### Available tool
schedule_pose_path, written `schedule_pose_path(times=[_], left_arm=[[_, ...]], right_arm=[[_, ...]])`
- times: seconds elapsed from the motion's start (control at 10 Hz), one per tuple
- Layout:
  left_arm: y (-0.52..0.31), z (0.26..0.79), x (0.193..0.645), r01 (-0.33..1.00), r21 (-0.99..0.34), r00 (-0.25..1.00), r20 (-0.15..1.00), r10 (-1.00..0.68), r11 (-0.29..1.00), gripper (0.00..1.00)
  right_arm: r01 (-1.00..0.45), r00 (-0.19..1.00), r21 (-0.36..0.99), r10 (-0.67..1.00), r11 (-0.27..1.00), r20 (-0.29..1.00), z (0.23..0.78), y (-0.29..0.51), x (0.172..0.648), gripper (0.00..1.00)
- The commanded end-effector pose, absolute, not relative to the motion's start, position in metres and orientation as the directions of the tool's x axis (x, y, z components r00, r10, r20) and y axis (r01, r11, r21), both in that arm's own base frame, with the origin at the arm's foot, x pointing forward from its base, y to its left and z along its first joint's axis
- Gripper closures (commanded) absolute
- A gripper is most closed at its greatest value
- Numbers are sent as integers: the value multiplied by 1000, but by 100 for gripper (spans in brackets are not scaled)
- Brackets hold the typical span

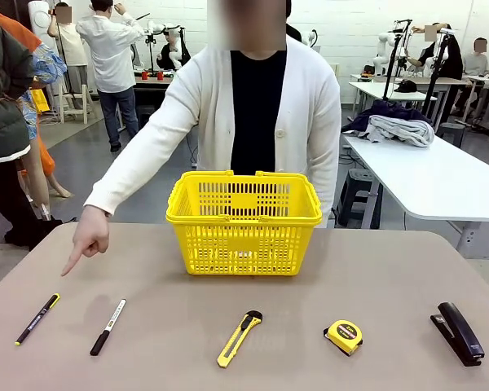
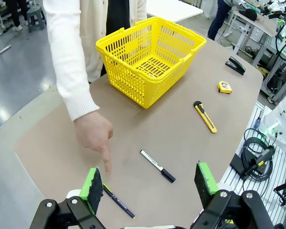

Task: Place the items the person wants into the basket.
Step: Pick up the item the person points to and place it in the Market Basket.

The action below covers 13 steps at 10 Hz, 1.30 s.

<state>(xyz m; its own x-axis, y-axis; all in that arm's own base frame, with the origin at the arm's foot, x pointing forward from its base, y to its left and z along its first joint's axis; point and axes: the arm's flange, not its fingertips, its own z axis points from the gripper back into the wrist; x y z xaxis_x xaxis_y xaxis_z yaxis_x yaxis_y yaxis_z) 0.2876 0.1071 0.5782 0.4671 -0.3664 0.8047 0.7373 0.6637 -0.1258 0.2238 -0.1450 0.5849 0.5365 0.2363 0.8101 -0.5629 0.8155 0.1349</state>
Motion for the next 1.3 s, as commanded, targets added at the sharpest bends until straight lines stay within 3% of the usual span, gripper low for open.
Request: schedule_pose_path(times=[0.0,0.1,0.2,0.3,0.5,0.6,0.8,1.2], left_arm=[[112,578,288,745,-126,462,806,-370,655,0],[107,578,288,737,-126,467,805,-366,664,0],[101,567,299,661,-105,574,708,-411,743,0],[90,554,308,611,21,646,564,-514,791,0],[56,534,318,619,194,676,363,-642,761,0],[44,519,323,628,203,694,289,-659,751,0],[30,478,333,645,73,743,177,-646,761,0],[14,411,356,523,-38,842,178,-509,852,0]], right_arm=[[-564,532,135,234,814,814,586,-145,225,0],[-564,532,135,234,814,814,586,-145,225,0],[-564,532,135,234,814,814,586,-145,225,0],[-564,532,135,234,814,814,586,-145,225,0],[-564,532,135,234,814,814,586,-145,225,0],[-564,532,135,234,814,814,586,-145,225,0],[-564,532,135,234,814,814,586,-145,225,0],[-564,532,135,234,814,814,586,-145,225,0]])
